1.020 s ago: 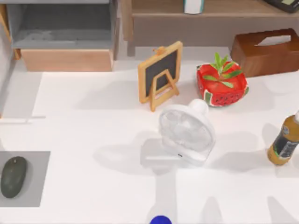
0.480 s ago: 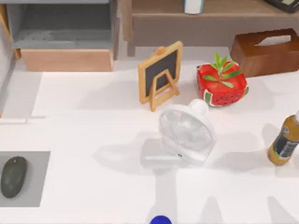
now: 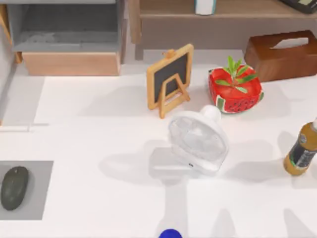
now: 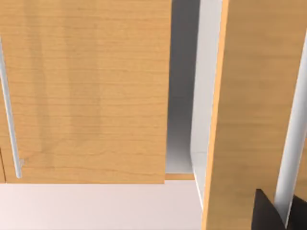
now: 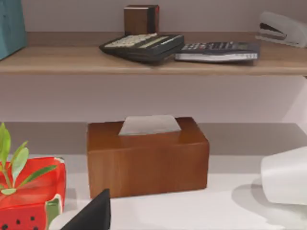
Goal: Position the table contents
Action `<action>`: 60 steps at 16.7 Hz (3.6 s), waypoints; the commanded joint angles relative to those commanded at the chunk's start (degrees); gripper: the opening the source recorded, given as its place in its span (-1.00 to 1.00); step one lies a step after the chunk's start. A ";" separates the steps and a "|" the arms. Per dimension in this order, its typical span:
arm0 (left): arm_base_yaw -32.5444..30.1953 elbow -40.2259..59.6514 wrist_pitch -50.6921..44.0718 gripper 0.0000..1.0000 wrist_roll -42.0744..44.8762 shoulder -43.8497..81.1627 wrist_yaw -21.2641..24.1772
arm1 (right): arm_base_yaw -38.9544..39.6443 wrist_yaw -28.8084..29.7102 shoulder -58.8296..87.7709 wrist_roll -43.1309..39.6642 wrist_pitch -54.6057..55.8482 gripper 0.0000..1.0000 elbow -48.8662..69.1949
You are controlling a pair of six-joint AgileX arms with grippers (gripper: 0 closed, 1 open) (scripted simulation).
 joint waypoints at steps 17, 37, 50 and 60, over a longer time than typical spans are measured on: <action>-8.71 18.17 -10.19 -1.00 -0.35 7.98 -8.71 | 0.00 0.00 0.00 0.00 0.00 1.00 0.00; -15.26 41.78 -23.19 -1.00 -0.88 18.59 -15.35 | 0.00 0.00 0.00 0.00 0.00 1.00 0.00; -15.35 42.10 -23.38 0.36 -0.89 18.73 -15.44 | 0.00 0.00 0.00 0.00 0.00 1.00 0.00; -15.35 42.10 -23.38 1.00 -0.89 18.73 -15.44 | 0.00 0.00 0.00 0.00 0.00 1.00 0.00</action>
